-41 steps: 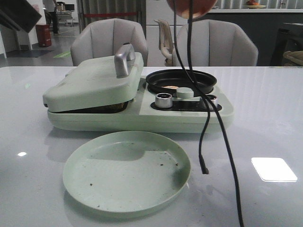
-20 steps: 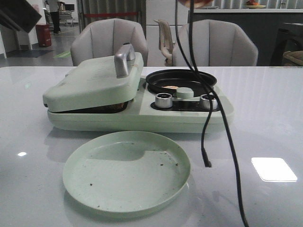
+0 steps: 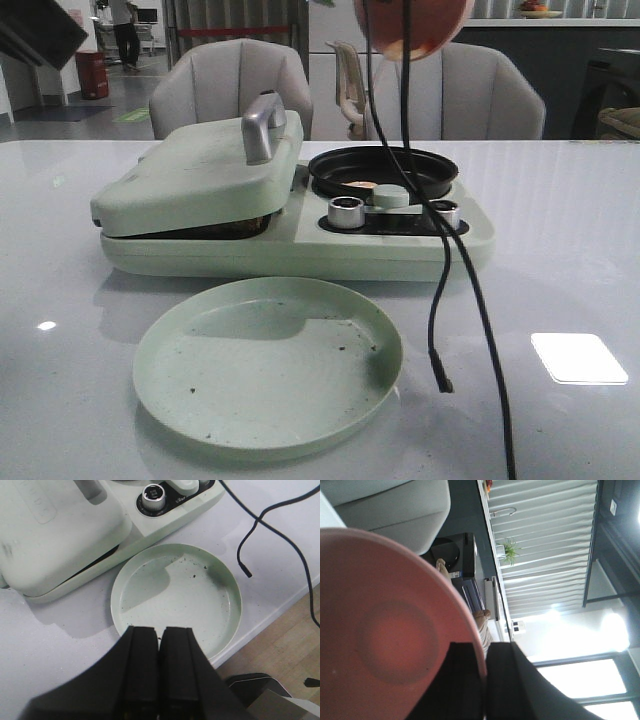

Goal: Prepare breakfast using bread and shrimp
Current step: 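Lift the pink bowl with the right gripper and tip shrimp into the pan, then carry the empty pink bowl back and set it on the table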

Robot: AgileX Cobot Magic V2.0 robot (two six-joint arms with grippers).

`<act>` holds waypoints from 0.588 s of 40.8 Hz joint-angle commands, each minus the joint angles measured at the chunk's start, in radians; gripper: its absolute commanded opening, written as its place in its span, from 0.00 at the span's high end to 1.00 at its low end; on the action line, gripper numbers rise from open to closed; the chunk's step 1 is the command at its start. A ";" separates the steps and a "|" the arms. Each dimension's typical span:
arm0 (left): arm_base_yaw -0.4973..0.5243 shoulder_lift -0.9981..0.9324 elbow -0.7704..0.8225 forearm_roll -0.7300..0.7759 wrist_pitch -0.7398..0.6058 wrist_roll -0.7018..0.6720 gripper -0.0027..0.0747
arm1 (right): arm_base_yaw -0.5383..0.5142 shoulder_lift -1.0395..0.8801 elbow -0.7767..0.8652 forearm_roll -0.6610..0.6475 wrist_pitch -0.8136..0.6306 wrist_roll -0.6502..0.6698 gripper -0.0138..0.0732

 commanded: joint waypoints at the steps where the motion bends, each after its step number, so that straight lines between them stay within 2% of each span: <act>1: -0.007 -0.017 -0.026 -0.007 -0.066 -0.007 0.84 | -0.002 -0.084 -0.033 -0.173 0.013 -0.007 0.79; 13: -0.007 -0.017 -0.026 -0.007 -0.066 -0.007 0.84 | 0.000 -0.139 -0.033 -0.205 0.006 -0.006 0.79; 22: -0.007 -0.017 -0.026 -0.007 -0.066 -0.007 0.84 | -0.003 -0.144 -0.033 -0.128 0.056 0.022 0.79; 24: -0.007 -0.017 -0.026 -0.007 -0.066 -0.007 0.84 | -0.003 -0.152 -0.033 -0.075 0.078 0.029 0.79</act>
